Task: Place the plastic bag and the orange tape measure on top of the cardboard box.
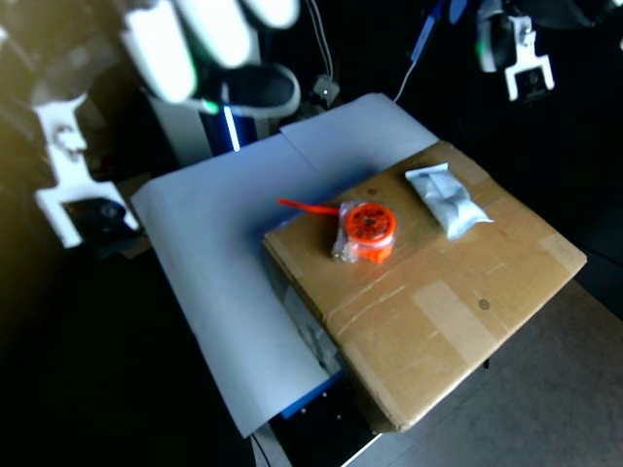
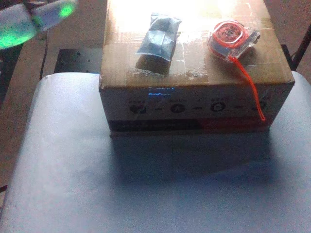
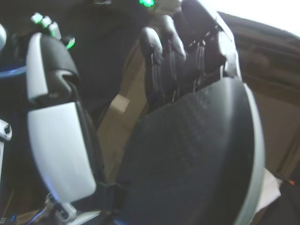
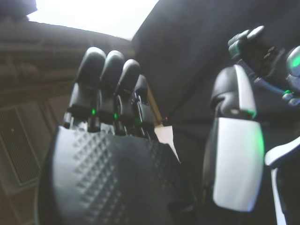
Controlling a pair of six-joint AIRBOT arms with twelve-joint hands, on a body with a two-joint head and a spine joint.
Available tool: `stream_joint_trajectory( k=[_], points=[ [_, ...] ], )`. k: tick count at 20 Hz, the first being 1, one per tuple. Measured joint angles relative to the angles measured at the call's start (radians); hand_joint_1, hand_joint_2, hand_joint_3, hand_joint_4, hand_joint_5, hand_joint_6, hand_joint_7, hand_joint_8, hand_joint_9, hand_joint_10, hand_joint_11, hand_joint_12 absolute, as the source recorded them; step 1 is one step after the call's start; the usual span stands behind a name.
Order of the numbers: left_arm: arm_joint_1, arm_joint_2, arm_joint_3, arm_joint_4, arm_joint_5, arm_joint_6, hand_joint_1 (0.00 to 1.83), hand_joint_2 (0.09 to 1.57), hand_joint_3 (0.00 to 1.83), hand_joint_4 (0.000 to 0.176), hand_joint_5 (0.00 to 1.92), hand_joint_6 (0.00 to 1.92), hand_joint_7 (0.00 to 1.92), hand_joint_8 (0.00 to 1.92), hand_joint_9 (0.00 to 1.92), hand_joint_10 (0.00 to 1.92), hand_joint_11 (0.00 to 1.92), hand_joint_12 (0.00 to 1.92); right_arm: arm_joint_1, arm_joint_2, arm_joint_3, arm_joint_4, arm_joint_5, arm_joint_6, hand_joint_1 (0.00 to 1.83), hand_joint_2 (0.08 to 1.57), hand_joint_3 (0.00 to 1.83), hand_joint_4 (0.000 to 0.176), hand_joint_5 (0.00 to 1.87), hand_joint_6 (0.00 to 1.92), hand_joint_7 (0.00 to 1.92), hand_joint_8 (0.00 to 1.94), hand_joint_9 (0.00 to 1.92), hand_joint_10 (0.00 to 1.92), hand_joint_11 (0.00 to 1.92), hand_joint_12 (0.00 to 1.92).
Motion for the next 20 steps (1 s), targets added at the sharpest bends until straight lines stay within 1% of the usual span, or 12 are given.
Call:
stream_joint_trajectory(
  k=[4, 6, 9, 10, 11, 12, 14, 15, 17, 18, 19, 20],
  points=[
    [0.095, 0.059, -0.054, -0.025, 0.227, -0.001, 0.64, 0.99, 0.01, 0.005, 0.00, 0.59, 0.11, 0.75, 0.07, 1.09, 0.00, 1.65, -0.053, 0.025, -0.036, 0.018, -0.142, -0.001, 0.64, 0.99, 0.00, 0.000, 0.00, 0.82, 0.00, 1.11, 0.00, 1.42, 0.00, 1.84],
    [0.115, 0.059, -0.068, -0.011, 0.272, -0.006, 0.58, 1.11, 0.04, 0.011, 0.00, 0.22, 0.02, 0.66, 0.04, 1.04, 0.00, 1.61, -0.055, 0.024, -0.036, 0.049, -0.157, 0.000, 0.58, 1.03, 0.01, 0.000, 0.02, 0.13, 0.00, 1.14, 0.05, 1.31, 0.00, 1.65],
    [0.116, 0.058, -0.068, 0.004, 0.274, -0.009, 0.23, 1.34, 0.03, 0.011, 0.00, 0.30, 0.07, 0.11, 0.07, 0.54, 0.00, 1.04, -0.083, 0.010, -0.036, 0.110, -0.151, 0.019, 0.36, 1.18, 0.02, 0.030, 0.03, 1.71, 0.13, 1.23, 0.11, 1.34, 0.00, 1.67],
    [0.116, 0.058, -0.067, 0.003, 0.276, -0.019, 0.06, 1.41, 0.00, 0.076, 0.00, 0.20, 0.10, 0.02, 0.15, 0.33, 0.00, 0.98, -0.083, 0.010, -0.036, 0.109, -0.144, 0.020, 0.18, 1.28, 0.02, 0.000, 0.00, 1.72, 0.08, 1.19, 0.04, 1.32, 0.00, 1.57],
    [0.112, 0.058, -0.064, 0.002, 0.270, -0.019, 0.23, 1.21, 0.00, 0.141, 0.00, 0.01, 0.04, 0.01, 0.10, 0.14, 0.00, 0.62, -0.083, 0.009, -0.031, 0.090, -0.149, 0.021, 0.03, 1.30, 0.00, 0.075, 0.00, 0.32, 0.02, 0.41, 0.01, 0.99, 0.00, 1.10],
    [0.102, 0.056, -0.064, 0.003, 0.271, -0.010, 0.24, 1.20, 0.00, 0.137, 0.06, 0.02, 0.09, 0.01, 0.07, 0.08, 0.00, 0.34, -0.083, 0.007, -0.024, 0.075, -0.149, 0.026, 0.00, 1.40, 0.01, 0.172, 0.00, 0.01, 0.00, 0.13, 0.00, 0.33, 0.00, 0.04],
    [0.047, 0.049, -0.064, 0.041, 0.273, 0.032, 0.31, 1.34, 0.06, 0.176, 0.04, 0.02, 0.00, 0.00, 0.00, 0.00, 0.00, 0.00, -0.082, 0.008, -0.017, 0.052, -0.145, 0.070, 0.00, 1.49, 0.01, 0.176, 0.09, 0.01, 0.00, 0.00, 0.19, 0.06, 0.00, 0.33],
    [0.023, 0.048, -0.067, 0.072, 0.283, 0.048, 0.08, 1.37, 0.06, 0.176, 0.13, 0.06, 0.07, 0.02, 0.08, 0.03, 0.05, 0.03, -0.071, 0.015, -0.017, 0.028, -0.141, 0.072, 0.01, 1.39, 0.00, 0.164, 0.06, 0.03, 0.00, 0.00, 0.11, 0.02, 0.00, 1.09],
    [-0.008, 0.045, -0.082, 0.111, 0.291, 0.094, 0.33, 1.27, 0.00, 0.176, 0.00, 0.00, 0.01, 0.00, 0.18, 0.01, 0.00, 1.11, -0.037, 0.016, -0.016, 0.003, -0.156, 0.074, 0.00, 1.48, 0.00, 0.151, 0.22, 0.11, 0.18, 0.02, 0.16, 0.14, 0.00, 1.14],
    [-0.018, 0.041, -0.082, 0.129, 0.293, 0.097, 0.31, 1.37, 0.00, 0.166, 0.09, 0.04, 0.22, 0.08, 0.41, 0.25, 0.01, 1.43, -0.037, 0.016, -0.017, -0.007, -0.172, 0.075, 0.01, 1.57, 0.07, 0.135, 0.28, 0.14, 0.21, 0.02, 0.19, 0.23, 0.00, 1.18],
    [-0.024, 0.037, -0.082, 0.137, 0.292, 0.100, 0.61, 1.35, 0.00, 0.067, 0.06, 1.05, 0.29, 0.39, 0.34, 0.70, 0.13, 1.37, -0.038, 0.016, -0.017, -0.018, -0.166, 0.076, 0.00, 1.57, 0.26, 0.136, 0.17, 0.12, 0.24, 0.02, 0.12, 0.53, 0.00, 1.49],
    [-0.025, 0.037, -0.082, 0.138, 0.291, 0.085, 0.74, 1.39, 0.02, 0.083, 0.39, 1.69, 0.32, 0.97, 0.40, 0.94, 0.18, 1.48, -0.038, 0.022, -0.024, -0.023, -0.155, 0.082, 0.30, 1.57, 0.19, 0.110, 0.18, 0.21, 0.22, 0.00, 0.01, 0.78, 0.00, 1.54]
  ],
)
